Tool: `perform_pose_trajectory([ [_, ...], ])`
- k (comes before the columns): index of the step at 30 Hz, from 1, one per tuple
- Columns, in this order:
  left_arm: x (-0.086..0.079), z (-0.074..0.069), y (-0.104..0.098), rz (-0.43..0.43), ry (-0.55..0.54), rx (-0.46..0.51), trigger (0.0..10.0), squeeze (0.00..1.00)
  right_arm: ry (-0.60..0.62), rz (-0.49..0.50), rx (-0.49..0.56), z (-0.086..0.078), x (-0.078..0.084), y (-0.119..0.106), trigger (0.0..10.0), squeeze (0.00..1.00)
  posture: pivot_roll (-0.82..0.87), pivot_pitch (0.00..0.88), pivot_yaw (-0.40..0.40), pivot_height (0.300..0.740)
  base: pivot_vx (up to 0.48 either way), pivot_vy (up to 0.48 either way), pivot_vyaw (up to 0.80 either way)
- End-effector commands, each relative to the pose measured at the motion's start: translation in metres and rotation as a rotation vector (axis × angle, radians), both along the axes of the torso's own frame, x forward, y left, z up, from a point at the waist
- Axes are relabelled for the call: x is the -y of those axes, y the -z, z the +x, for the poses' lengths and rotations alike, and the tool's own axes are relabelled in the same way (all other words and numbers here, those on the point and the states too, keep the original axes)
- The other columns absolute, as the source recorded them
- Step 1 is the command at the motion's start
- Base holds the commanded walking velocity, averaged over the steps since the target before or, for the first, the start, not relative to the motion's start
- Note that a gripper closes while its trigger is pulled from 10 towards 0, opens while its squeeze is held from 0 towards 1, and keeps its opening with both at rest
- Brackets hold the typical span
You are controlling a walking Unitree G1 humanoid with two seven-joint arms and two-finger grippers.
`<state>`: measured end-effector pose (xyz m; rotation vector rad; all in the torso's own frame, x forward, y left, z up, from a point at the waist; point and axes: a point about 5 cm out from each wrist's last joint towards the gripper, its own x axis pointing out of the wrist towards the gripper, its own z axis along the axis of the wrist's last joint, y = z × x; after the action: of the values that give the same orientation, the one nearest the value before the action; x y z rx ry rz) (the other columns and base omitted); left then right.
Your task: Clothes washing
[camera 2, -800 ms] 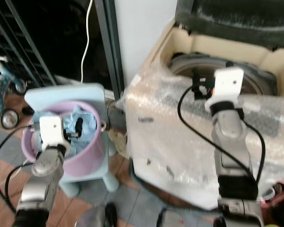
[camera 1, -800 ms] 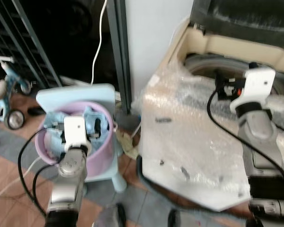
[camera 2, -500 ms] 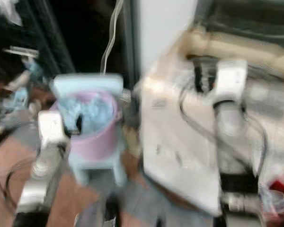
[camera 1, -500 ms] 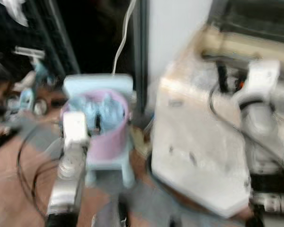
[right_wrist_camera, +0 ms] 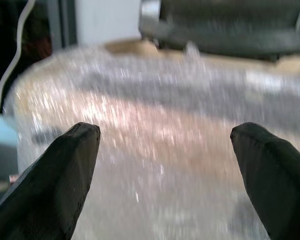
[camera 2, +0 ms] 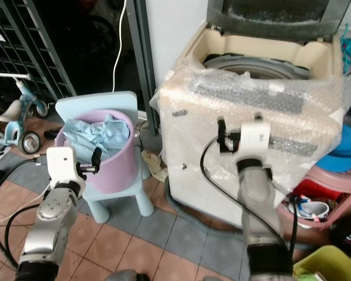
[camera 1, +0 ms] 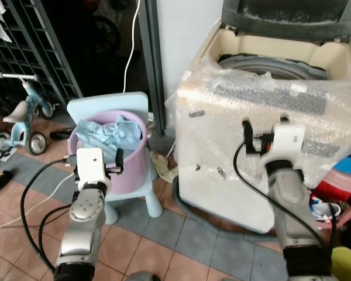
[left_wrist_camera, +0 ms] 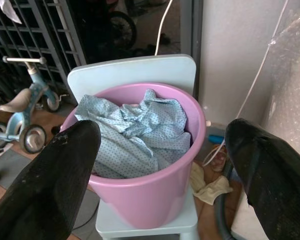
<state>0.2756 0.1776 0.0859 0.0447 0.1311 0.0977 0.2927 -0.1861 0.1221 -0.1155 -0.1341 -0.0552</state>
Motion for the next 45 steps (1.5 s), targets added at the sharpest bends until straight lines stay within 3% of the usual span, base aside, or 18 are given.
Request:
perform_pose_trajectory([
  [1, -0.005, 0.000, 0.000, 0.012, -0.007, -0.002, 10.0, 0.00, 0.014, 0.007, -0.025, -0.004, -0.004, 0.010, 10.0, 0.00, -0.05, 0.023, 0.083, 0.740, 0.000, 0.000, 0.00],
  [4, -0.006, 0.002, 0.000, 0.011, 0.007, -0.002, 10.0, 0.00, 0.012, -0.024, -0.024, -0.006, -0.011, 0.014, 10.0, 0.00, -0.05, 0.028, 0.092, 0.740, 0.000, 0.000, 0.00],
  [5, -0.003, 0.003, -0.001, 0.008, 0.029, 0.008, 10.0, 0.00, 0.049, 0.014, -0.055, -0.003, -0.005, 0.019, 10.0, 0.00, -0.04, 0.031, 0.092, 0.740, 0.000, 0.000, 0.00],
  [7, 0.001, 0.004, -0.003, 0.003, 0.050, 0.018, 10.0, 0.00, 0.110, -0.007, -0.101, -0.006, 0.002, 0.026, 10.0, 0.00, -0.04, 0.032, 0.083, 0.740, 0.000, 0.000, 0.00],
  [8, 0.003, 0.005, -0.004, 0.006, 0.050, 0.025, 10.0, 0.00, 0.163, -0.101, -0.136, -0.007, 0.004, 0.029, 10.0, 0.00, -0.04, 0.032, 0.078, 0.740, 0.000, 0.000, 0.00],
  [16, -0.002, 0.001, -0.008, 0.042, 0.009, 0.052, 10.0, 0.00, 0.092, -0.067, -0.170, -0.003, -0.002, 0.028, 10.0, 0.00, -0.03, 0.049, 0.074, 0.740, 0.000, 0.000, 0.00],
  [18, -0.006, -0.002, -0.009, 0.061, 0.004, 0.058, 10.0, 0.00, -0.026, 0.047, -0.113, 0.000, -0.013, 0.021, 10.0, 0.00, -0.03, 0.059, 0.071, 0.740, 0.000, 0.000, 0.00],
  [21, -0.009, -0.002, -0.008, 0.079, -0.007, 0.056, 10.0, 0.00, -0.010, 0.036, -0.094, 0.001, -0.010, 0.019, 10.0, 0.00, -0.03, 0.063, 0.068, 0.740, 0.000, 0.000, 0.00],
  [24, -0.010, -0.003, -0.007, 0.093, -0.006, 0.061, 10.0, 0.00, -0.008, 0.108, -0.134, -0.002, -0.007, 0.026, 10.0, 0.00, -0.03, 0.063, 0.062, 0.740, 0.000, 0.000, 0.00],
  [28, -0.010, -0.006, -0.007, 0.101, -0.012, 0.060, 10.0, 0.00, -0.055, 0.076, -0.131, -0.009, -0.010, 0.030, 10.0, 0.00, -0.03, 0.065, 0.057, 0.740, 0.000, 0.000, 0.00],
  [34, -0.008, -0.010, -0.003, 0.096, 0.011, 0.036, 10.0, 0.00, -0.022, 0.095, -0.136, -0.017, -0.004, 0.032, 10.0, 0.00, -0.04, 0.073, 0.063, 0.740, 0.000, 0.000, 0.00],
  [45, -0.001, -0.009, -0.001, 0.075, 0.032, 0.022, 10.0, 0.00, -0.048, 0.091, -0.135, -0.019, -0.005, 0.032, 10.0, 0.00, -0.04, 0.065, 0.055, 0.740, 0.000, 0.234, -0.32],
])
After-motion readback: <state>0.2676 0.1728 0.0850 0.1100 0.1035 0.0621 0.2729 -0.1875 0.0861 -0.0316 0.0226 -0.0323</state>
